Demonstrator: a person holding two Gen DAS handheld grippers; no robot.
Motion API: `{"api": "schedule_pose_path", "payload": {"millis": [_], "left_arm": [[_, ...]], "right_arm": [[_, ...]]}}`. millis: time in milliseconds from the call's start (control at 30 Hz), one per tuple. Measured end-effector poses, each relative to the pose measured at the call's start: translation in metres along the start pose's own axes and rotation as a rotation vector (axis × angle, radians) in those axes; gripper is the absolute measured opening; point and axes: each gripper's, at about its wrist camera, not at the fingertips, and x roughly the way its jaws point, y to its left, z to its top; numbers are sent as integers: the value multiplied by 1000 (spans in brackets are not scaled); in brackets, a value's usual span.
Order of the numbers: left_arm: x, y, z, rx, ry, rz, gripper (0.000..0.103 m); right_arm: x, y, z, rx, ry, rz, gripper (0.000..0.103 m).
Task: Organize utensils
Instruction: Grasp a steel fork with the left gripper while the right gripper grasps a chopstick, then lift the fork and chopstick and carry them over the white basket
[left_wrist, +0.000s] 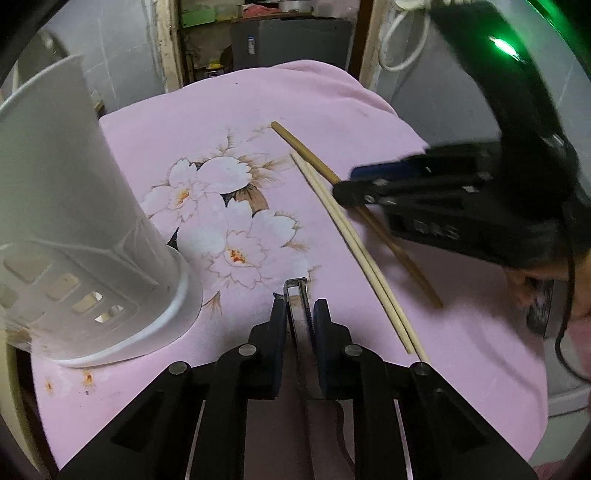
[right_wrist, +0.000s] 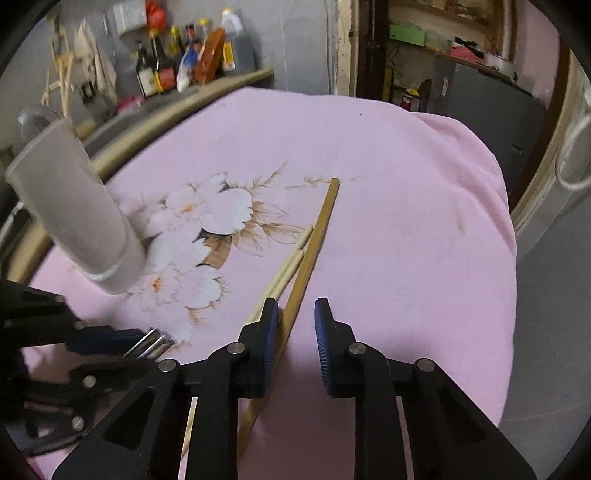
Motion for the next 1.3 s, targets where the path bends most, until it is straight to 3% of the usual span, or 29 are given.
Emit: {"api": "schedule_pose_path", "payload": {"millis": [133, 167, 233, 433, 567, 833, 1100, 1300], "left_arm": [[4, 0, 3, -2, 8, -1, 12], [4, 3, 2, -19, 0, -12, 12], [1, 7, -2, -46, -20, -30, 11], [-20, 15, -17, -88, -127, -39, 9], [-48, 13, -28, -82, -270, -20, 9], [-115, 16, -30, -105, -601, 55, 9], [-174, 52, -15, -170, -799, 73, 9], [-228, 82, -9, -210, -944, 135, 9]], "right_arm": [[13, 1, 10, 8, 57, -15, 18], [14, -2, 13, 33, 61, -4, 11], [13, -10, 13, 85, 56, 19, 8], [-10, -25, -5, 198, -59, 82, 5], [-47, -13, -23, 194, -244, 82, 5], [-118, 37, -40, 92, -760, 27, 5], [-157, 73, -28, 55, -1097, 12, 5], [-172, 88, -7, 74, -1234, 53, 5]]}}
